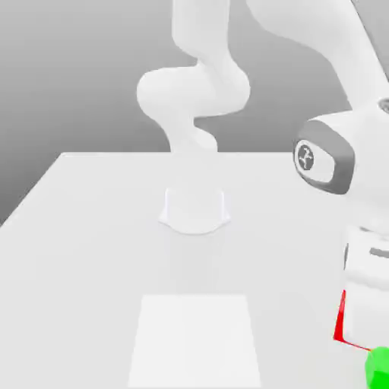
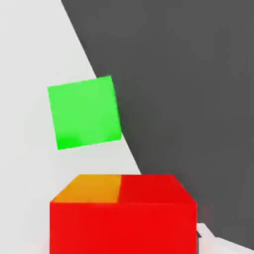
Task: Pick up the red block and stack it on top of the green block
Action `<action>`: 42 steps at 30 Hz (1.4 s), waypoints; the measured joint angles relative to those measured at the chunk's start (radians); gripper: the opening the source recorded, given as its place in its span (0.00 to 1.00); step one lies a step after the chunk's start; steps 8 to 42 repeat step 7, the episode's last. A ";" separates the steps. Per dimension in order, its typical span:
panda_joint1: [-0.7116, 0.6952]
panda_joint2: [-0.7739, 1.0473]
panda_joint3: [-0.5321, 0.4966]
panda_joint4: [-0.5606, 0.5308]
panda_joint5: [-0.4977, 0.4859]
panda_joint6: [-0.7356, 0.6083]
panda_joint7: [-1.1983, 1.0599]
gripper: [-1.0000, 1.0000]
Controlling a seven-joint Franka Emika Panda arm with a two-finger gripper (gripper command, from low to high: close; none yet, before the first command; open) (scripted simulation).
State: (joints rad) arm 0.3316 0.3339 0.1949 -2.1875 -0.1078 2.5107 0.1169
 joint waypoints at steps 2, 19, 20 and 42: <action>0.020 0.067 -0.010 0.016 -0.022 0.051 0.009 0.00; 0.029 0.103 -0.018 0.020 -0.034 0.081 0.016 1.00; 0.029 0.103 -0.018 0.020 -0.034 0.081 0.016 1.00; 0.029 0.103 -0.018 0.020 -0.034 0.081 0.016 1.00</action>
